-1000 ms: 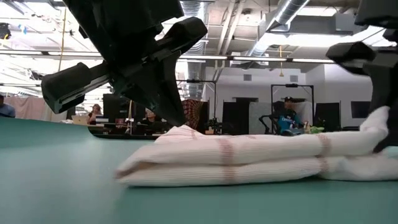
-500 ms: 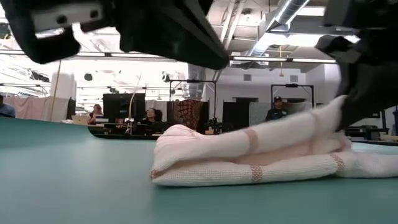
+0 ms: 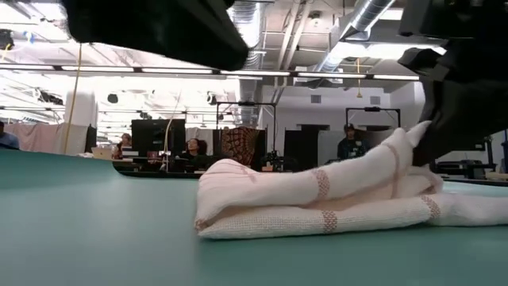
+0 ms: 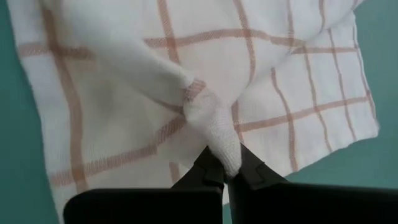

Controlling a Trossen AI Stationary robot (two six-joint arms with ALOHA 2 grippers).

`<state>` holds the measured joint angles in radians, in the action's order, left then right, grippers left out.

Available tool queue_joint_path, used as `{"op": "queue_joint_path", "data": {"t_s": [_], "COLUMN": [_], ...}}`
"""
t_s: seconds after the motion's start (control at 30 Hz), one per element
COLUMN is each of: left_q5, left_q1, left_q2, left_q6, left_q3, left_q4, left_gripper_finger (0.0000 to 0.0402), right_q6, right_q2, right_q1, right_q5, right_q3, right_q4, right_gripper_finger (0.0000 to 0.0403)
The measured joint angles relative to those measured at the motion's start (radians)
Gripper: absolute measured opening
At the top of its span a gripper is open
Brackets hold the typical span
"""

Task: Roll towel into tight, uniform cylinder
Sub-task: Fold the white towel

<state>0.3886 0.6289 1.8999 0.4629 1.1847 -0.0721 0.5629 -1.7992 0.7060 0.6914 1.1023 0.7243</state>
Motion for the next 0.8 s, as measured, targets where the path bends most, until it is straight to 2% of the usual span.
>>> {"op": "queue_joint_path", "data": {"t_s": [0.23, 0.3, 0.43, 0.57, 0.63, 0.8], "left_q5": [0.034, 0.039, 0.136, 0.143, 0.16, 0.186], "left_q1": [0.003, -0.001, -0.01, -0.019, -0.022, -0.029], "left_q2": [0.022, 0.055, 0.124, 0.17, 0.174, 0.161], "left_q6": [-0.047, -0.043, -0.003, -0.009, -0.016, -0.1], "left_q3": [0.001, 0.001, 0.006, 0.029, 0.037, 0.044], "left_q4": [0.051, 0.081, 0.087, 0.094, 0.165, 0.464], "left_gripper_finger": [0.0, 0.0, 0.0, 0.0, 0.0, 0.0], "right_q6": [0.048, 0.052, 0.068, 0.069, 0.069, 0.096], "right_q2": [0.001, 0.001, 0.001, 0.001, 0.001, 0.001], "right_q1": [0.0, 0.0, 0.0, 0.0, 0.0, -0.009], "right_q5": [0.034, 0.034, 0.036, 0.036, 0.036, 0.028], "right_q3": [0.0, 0.0, 0.0, 0.0, 0.0, 0.0], "right_q4": [-0.066, -0.077, -0.091, -0.098, -0.097, -0.081], "right_gripper_finger": [0.0015, 0.0015, 0.0015, 0.0015, 0.0015, 0.0015]}}
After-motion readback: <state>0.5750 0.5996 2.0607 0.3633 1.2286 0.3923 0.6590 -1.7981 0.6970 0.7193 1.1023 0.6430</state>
